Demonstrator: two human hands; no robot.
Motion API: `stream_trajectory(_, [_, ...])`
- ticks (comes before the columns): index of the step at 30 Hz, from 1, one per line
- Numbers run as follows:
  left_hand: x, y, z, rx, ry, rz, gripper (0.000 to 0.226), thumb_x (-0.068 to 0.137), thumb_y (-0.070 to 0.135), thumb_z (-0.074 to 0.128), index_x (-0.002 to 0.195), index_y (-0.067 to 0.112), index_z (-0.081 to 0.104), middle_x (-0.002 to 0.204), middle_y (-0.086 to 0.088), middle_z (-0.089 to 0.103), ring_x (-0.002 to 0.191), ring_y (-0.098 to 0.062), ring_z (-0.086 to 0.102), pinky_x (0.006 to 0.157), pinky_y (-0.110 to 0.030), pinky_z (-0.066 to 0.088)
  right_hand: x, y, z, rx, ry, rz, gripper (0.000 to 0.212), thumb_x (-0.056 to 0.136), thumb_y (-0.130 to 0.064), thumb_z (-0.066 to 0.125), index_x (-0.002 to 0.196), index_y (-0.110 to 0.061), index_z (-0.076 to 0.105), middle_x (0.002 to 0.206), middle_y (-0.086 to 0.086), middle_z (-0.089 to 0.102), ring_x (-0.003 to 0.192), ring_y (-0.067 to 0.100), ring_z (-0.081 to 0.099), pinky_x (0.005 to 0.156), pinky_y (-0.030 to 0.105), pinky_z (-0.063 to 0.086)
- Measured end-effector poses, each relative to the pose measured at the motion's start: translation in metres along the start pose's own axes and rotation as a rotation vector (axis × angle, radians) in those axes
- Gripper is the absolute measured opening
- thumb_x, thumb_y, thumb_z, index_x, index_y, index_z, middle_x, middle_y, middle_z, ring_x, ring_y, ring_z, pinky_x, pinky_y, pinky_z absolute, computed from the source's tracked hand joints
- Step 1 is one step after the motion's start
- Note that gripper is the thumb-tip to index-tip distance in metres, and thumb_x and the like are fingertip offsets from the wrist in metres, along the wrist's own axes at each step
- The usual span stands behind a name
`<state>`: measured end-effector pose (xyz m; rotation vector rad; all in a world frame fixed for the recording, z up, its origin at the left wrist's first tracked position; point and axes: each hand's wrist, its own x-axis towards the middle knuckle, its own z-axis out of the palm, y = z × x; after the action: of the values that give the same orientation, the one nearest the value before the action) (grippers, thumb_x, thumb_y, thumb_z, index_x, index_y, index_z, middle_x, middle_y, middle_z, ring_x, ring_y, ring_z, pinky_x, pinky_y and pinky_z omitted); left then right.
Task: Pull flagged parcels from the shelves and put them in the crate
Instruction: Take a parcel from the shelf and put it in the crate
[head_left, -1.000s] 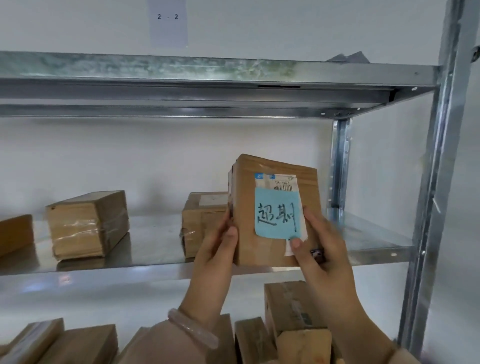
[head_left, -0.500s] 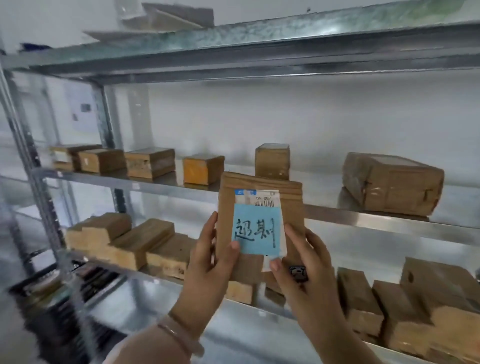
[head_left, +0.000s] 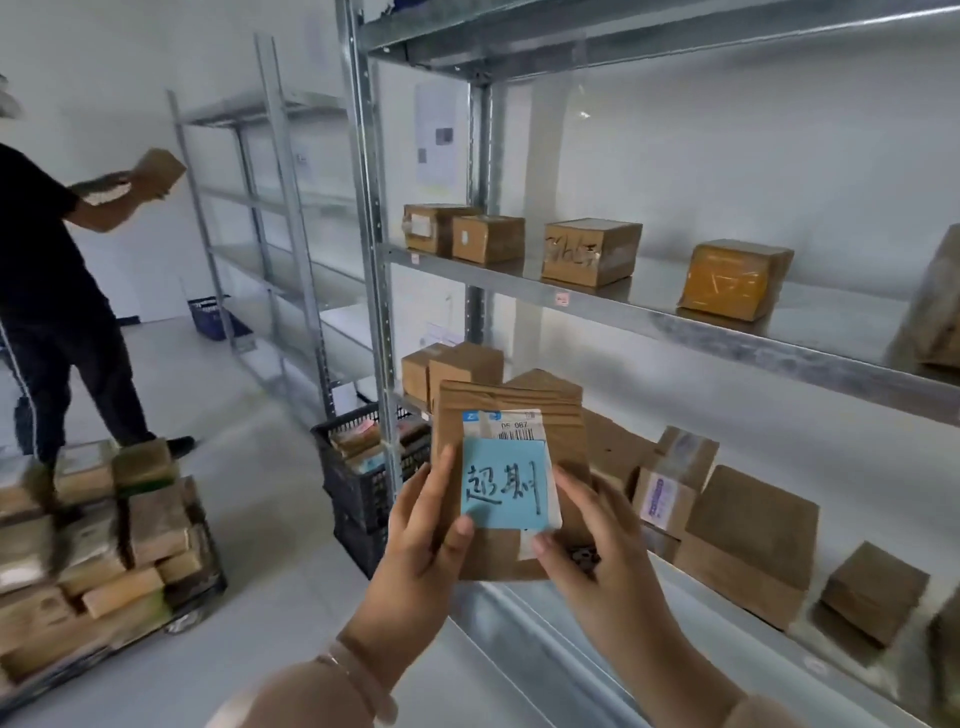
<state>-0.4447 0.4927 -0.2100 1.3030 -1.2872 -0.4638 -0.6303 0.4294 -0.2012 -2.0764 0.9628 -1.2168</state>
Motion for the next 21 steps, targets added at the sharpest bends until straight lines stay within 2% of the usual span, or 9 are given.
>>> stream_trajectory(3, [0.019, -0.033, -0.021, 0.012, 0.042, -0.050, 0.057, 0.086, 0.046, 0.052, 0.133, 0.068, 0.028, 0.141, 0.019, 0.031, 0.129, 0.011, 0.034, 0.105, -0.013, 0.038, 0.027, 0.016, 0.039, 0.049, -0.078, 0.050, 0.060, 0.078, -0.044, 0.066, 0.135, -0.046, 0.045, 0.138, -0.007, 0.037, 0.125, 0.007, 0.044, 0.083, 0.016, 0.054])
stream_trajectory(5, [0.032, -0.047, -0.029, 0.029, 0.059, -0.074, 0.060, 0.083, 0.046, 0.055, 0.129, 0.072, 0.028, 0.137, 0.023, 0.030, 0.127, 0.008, 0.036, 0.103, -0.021, 0.042, 0.044, 0.025, 0.054, 0.036, -0.104, 0.066, 0.060, 0.081, -0.036, 0.070, 0.135, -0.044, 0.045, 0.137, -0.007, 0.039, 0.126, 0.008, 0.043, 0.086, 0.015, 0.052])
stream_trajectory(6, [0.043, -0.060, -0.036, 0.043, 0.071, -0.098, 0.060, 0.083, 0.045, 0.056, 0.127, 0.074, 0.027, 0.135, 0.026, 0.029, 0.126, 0.006, 0.037, 0.102, -0.022, 0.044, 0.057, 0.033, 0.068, 0.042, -0.137, 0.061, 0.060, 0.082, -0.034, 0.071, 0.135, -0.043, 0.045, 0.137, -0.007, 0.040, 0.126, 0.008, 0.043, 0.088, 0.013, 0.051])
stream_trajectory(8, [0.069, -0.084, -0.047, 0.056, 0.087, -0.122, 0.065, 0.088, 0.033, 0.060, 0.122, 0.078, 0.027, 0.132, 0.027, 0.028, 0.125, 0.004, 0.038, 0.095, -0.015, 0.047, 0.088, 0.049, 0.093, 0.049, -0.198, 0.067, 0.061, 0.084, -0.034, 0.069, 0.137, -0.045, 0.041, 0.138, -0.008, 0.037, 0.127, 0.008, 0.041, 0.090, 0.011, 0.048])
stream_trajectory(10, [0.095, -0.108, -0.060, 0.062, 0.131, -0.161, 0.073, 0.091, 0.019, 0.061, 0.117, 0.080, 0.029, 0.129, 0.024, 0.031, 0.122, 0.003, 0.040, 0.089, -0.011, 0.048, 0.117, 0.061, 0.119, 0.081, -0.287, 0.104, 0.061, 0.086, -0.035, 0.067, 0.136, -0.050, 0.036, 0.140, -0.009, 0.034, 0.130, 0.011, 0.038, 0.095, 0.020, 0.049])
stream_trajectory(13, [0.127, -0.138, -0.080, 0.065, 0.199, -0.248, 0.070, 0.091, 0.013, 0.061, 0.124, 0.067, 0.030, 0.127, 0.018, 0.034, 0.120, -0.009, 0.045, 0.097, -0.030, 0.051, 0.163, 0.076, 0.155, 0.125, -0.402, 0.115, 0.062, 0.085, -0.038, 0.066, 0.131, -0.059, 0.030, 0.139, -0.013, 0.031, 0.132, 0.014, 0.036, 0.094, 0.031, 0.053])
stream_trajectory(16, [0.155, -0.169, -0.105, 0.032, 0.249, -0.345, 0.065, 0.092, 0.009, 0.059, 0.128, 0.058, 0.034, 0.132, 0.002, 0.039, 0.123, -0.020, 0.047, 0.100, -0.045, 0.050, 0.203, 0.087, 0.196, 0.156, -0.501, 0.138, 0.062, 0.080, -0.052, 0.063, 0.130, -0.066, 0.029, 0.140, -0.017, 0.029, 0.130, 0.010, 0.037, 0.091, 0.029, 0.054])
stream_trajectory(19, [0.177, -0.199, -0.136, -0.020, 0.293, -0.419, 0.063, 0.093, 0.005, 0.057, 0.126, 0.056, 0.039, 0.136, -0.005, 0.040, 0.125, -0.026, 0.047, 0.098, -0.050, 0.049, 0.230, 0.097, 0.243, 0.146, -0.579, 0.146, 0.067, 0.081, -0.056, 0.063, 0.132, -0.069, 0.021, 0.136, -0.025, 0.027, 0.117, -0.005, 0.041, 0.076, 0.010, 0.052])
stream_trajectory(21, [0.191, -0.221, -0.160, -0.038, 0.302, -0.452, 0.062, 0.093, 0.005, 0.056, 0.126, 0.054, 0.039, 0.136, -0.006, 0.039, 0.126, -0.027, 0.047, 0.098, -0.050, 0.049, 0.245, 0.102, 0.276, 0.154, -0.631, 0.147, 0.067, 0.083, -0.054, 0.063, 0.133, -0.068, 0.020, 0.133, -0.028, 0.028, 0.118, -0.007, 0.039, 0.076, 0.006, 0.049])
